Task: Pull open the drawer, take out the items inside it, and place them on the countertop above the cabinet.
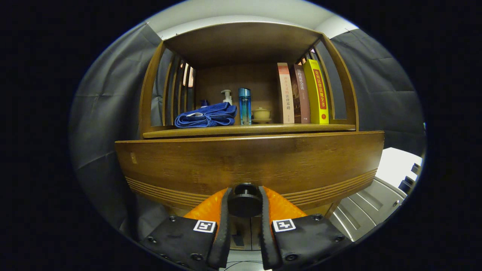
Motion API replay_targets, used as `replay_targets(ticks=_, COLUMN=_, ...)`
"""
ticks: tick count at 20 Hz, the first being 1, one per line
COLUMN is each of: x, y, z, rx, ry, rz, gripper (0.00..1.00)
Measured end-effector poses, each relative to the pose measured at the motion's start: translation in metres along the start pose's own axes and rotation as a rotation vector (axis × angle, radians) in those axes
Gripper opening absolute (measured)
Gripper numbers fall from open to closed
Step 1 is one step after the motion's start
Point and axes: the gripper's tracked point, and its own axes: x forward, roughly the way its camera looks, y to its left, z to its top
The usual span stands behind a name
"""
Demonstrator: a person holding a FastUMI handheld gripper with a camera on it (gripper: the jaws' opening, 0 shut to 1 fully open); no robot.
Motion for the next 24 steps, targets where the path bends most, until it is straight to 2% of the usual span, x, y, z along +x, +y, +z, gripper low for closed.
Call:
replay_targets(ticks=10, x=-0.034, y=0.001, z=0.001, rx=0.003, ry=0.014, rz=0.009, gripper=0.41)
replay_targets(ticks=22, x=-0.046, y=-0.003, z=-0.009, rx=-0.002, ry=0.022, rz=0.007, gripper=0.42)
replay_targets(ticks=24, x=-0.048, y=-0.006, z=-0.010, rx=-0.012, ry=0.019, rz=0.005, gripper=0.45)
